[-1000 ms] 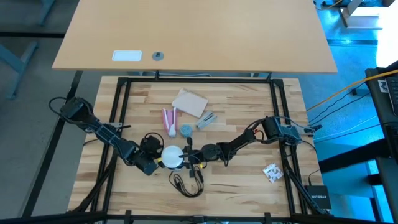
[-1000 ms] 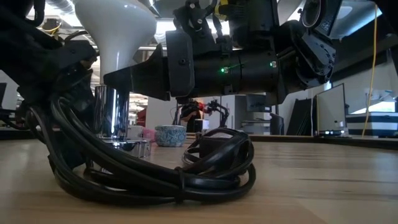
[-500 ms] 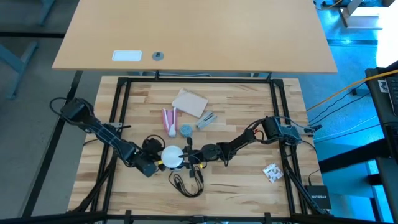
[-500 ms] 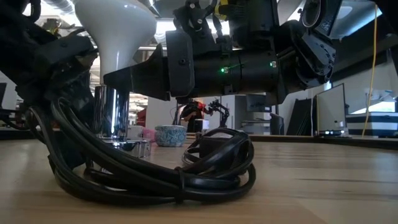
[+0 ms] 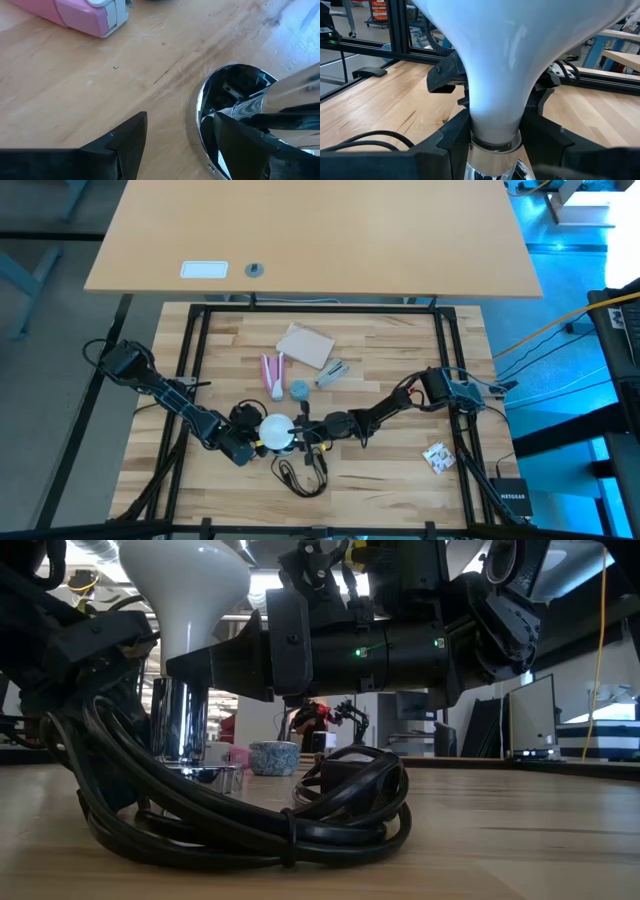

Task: Screw lightbulb
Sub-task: Insert the lightbulb into the lamp

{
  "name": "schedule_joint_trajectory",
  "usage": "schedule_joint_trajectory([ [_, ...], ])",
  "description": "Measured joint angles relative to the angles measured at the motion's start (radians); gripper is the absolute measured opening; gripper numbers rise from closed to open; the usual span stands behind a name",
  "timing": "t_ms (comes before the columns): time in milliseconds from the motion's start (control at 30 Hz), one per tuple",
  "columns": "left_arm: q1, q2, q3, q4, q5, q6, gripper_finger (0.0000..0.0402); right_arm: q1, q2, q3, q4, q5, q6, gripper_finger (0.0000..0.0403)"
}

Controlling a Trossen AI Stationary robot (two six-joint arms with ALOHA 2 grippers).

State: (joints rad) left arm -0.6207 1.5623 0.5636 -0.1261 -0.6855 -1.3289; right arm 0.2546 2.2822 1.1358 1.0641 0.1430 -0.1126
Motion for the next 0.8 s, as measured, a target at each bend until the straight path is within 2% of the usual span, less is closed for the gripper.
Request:
schedule_joint_trajectory([
  [667, -0.094, 0.002, -0.003, 0.045, 0.053, -0.175, 0.0221, 0.003, 0.0, 0.0, 0.0, -0.011, 0.005, 0.0166],
  [800, -0.097, 0.002, -0.003, 0.075, 0.068, -0.184, 0.0221, 0.001, 0.0, 0.0, -0.001, 0.015, 0.001, 0.0166],
])
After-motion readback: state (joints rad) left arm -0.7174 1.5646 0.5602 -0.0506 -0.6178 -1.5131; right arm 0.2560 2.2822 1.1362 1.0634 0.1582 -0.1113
